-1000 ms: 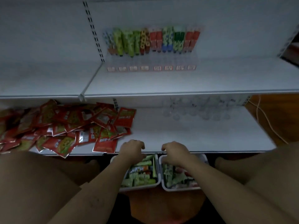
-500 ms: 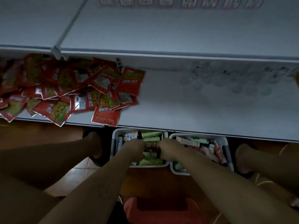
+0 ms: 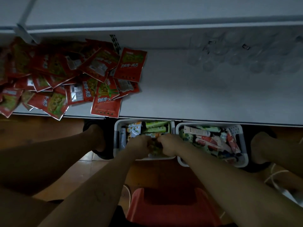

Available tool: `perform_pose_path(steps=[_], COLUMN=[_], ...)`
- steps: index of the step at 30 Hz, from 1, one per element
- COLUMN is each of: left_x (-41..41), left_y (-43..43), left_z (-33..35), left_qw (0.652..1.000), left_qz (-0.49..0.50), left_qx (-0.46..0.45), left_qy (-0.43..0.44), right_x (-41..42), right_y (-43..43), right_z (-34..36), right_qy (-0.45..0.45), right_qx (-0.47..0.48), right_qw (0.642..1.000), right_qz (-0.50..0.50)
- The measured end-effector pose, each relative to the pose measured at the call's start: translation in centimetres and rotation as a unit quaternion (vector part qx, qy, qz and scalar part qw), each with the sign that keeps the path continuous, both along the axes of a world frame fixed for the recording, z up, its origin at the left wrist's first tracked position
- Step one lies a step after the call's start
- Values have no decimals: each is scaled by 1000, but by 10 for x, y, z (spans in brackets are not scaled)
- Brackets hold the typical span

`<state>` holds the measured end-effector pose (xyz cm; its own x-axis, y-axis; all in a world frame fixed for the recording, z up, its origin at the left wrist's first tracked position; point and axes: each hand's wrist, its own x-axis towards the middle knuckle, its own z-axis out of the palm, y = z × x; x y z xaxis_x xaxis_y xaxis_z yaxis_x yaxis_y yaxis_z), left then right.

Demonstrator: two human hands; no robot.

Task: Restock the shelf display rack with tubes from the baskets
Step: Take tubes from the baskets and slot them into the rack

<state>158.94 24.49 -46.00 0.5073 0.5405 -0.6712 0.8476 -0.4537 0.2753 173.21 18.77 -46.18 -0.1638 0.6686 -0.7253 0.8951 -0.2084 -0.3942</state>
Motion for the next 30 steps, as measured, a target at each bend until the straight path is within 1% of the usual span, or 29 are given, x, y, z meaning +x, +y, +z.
perform_pose_path(steps=[3,5,8,10,13,17,19,24,30], left_x=[6,8,5,1,-3,2,4,2,4], left_y=[8,14,21,22,17,0,-8,-16,-13], left_z=[9,17,20,19,10,-1,-7,-22,-23], left_qw=[990,981,973,979,992,998,995,991,992], left_qz=[113,152,180,162,86,6,-31,-63,-49], left_qx=[-8,1,12,26,63,66,79,90,98], left_qy=[-84,-118,-143,-125,-67,18,43,79,69], right_x=[1,5,13,20,31,39,40,37,39], right_y=[0,1,1,0,-1,-2,-3,-5,-6], right_z=[3,7,11,14,17,17,13,1,1], right_qy=[40,71,88,99,93,80,76,68,86], right_qx=[37,54,63,68,74,82,78,69,59], right_qw=[996,988,981,973,961,956,954,957,948], right_qz=[-70,-123,-162,-199,-250,-270,-278,-274,-300])
